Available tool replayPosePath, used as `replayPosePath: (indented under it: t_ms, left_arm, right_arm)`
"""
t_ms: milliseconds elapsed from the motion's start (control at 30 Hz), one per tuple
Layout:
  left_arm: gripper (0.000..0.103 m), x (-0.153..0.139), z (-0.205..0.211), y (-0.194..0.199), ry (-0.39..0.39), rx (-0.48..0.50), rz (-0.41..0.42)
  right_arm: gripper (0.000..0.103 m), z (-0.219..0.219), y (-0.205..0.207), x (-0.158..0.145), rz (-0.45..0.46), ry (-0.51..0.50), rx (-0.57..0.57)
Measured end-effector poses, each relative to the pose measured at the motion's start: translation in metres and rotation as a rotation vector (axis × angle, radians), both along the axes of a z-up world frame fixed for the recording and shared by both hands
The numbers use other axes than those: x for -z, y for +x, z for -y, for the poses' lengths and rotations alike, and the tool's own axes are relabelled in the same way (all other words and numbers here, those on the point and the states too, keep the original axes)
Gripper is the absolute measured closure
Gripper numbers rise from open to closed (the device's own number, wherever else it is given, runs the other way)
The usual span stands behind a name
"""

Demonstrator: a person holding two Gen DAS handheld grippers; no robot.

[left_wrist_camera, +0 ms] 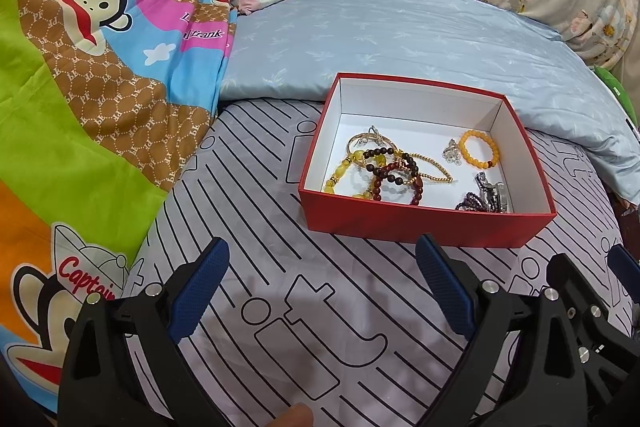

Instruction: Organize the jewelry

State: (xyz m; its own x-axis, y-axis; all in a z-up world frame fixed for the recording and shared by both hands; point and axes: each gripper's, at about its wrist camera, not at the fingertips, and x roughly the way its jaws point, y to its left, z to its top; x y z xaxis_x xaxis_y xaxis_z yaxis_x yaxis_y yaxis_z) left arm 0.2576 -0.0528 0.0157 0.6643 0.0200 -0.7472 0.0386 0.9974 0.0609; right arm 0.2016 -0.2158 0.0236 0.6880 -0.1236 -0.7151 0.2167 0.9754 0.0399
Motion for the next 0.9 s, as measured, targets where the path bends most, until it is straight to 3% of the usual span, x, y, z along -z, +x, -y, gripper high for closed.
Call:
replayPosePath:
  t_ms: [900]
  left_arm:
    - [0.011,-0.001,-0.0013,0.0016,0.003,-0.004,0.004]
  right_arm:
    - [0.023,-0.0029,0.0011,0.0002,-0.003,0.003,-0.003]
